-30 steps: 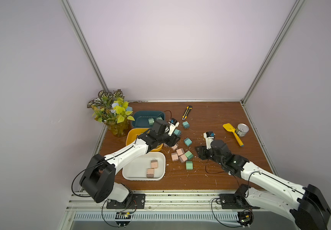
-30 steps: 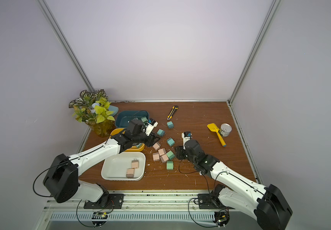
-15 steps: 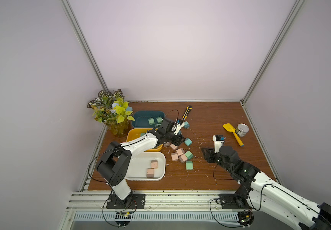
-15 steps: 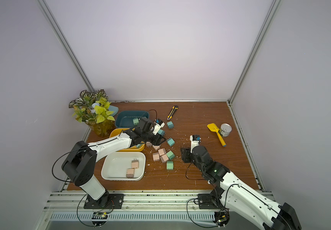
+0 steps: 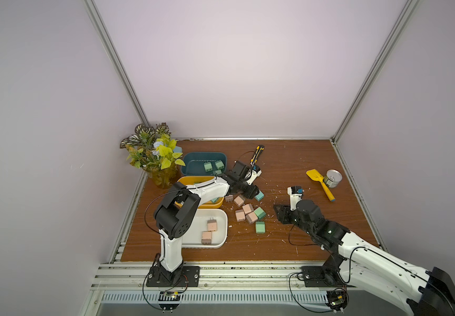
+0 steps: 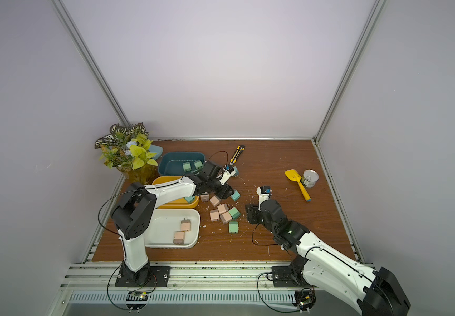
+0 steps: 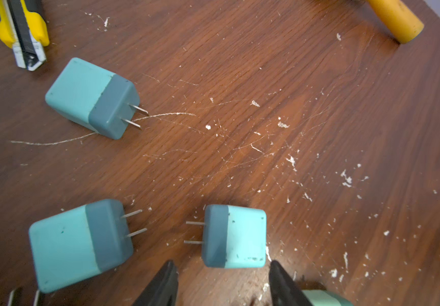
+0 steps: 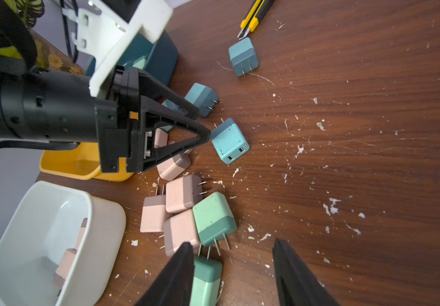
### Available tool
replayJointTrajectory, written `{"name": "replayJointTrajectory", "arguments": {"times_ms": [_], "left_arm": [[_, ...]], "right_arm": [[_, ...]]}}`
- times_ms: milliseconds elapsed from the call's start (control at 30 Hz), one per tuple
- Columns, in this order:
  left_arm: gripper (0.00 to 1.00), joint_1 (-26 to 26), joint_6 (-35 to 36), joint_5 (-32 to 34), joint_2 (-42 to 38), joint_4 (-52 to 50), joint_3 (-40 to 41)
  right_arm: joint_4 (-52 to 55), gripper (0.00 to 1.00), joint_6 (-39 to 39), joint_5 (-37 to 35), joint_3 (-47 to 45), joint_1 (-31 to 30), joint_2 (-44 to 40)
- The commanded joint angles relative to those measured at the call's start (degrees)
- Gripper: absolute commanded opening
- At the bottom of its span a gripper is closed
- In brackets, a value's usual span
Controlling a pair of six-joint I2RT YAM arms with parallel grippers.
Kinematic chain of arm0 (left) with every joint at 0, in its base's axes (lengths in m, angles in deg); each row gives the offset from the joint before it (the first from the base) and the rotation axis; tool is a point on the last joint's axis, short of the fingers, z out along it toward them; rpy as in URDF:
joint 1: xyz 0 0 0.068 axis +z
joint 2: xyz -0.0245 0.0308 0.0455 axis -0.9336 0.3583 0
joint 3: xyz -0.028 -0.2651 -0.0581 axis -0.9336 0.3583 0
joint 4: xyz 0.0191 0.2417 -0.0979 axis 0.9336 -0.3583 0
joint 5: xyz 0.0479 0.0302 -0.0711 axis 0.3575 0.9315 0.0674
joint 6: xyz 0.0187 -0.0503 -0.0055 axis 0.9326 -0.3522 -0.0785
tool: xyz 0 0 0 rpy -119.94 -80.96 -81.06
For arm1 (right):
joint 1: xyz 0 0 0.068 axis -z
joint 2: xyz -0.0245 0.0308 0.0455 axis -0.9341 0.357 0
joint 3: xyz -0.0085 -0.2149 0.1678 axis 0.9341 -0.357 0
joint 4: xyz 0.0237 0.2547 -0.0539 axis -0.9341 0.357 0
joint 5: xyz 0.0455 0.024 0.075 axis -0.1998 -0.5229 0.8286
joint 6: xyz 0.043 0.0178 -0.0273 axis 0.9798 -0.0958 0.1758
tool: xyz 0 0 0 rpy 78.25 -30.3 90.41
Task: Place the plugs by color into the storage box
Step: Pick up the plug from the center of the board.
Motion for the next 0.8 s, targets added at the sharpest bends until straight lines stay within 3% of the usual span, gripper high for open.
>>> {"name": "replayJointTrajectory", "arguments": {"times_ms": [0, 367, 767], "left_arm": [[0.58, -1.9, 3.2, 3.3, 2.3, -3.5, -3.6], [0.61, -4.3, 7.5, 11.8, 6.2, -3.5, -7.9], [0.6, -4.6, 7.7, 8.7, 8.3, -4.1, -8.3]], "right_arm": [[-1.5, 0.54, 1.0, -1.1, -0.5, 0.1, -2.1], [-0.9, 0.55, 0.1, -1.6, -0.8, 0.0, -4.9], [-1.3, 0.55, -0.5, 0.4, 1.3, 0.0, -0.8]]}}
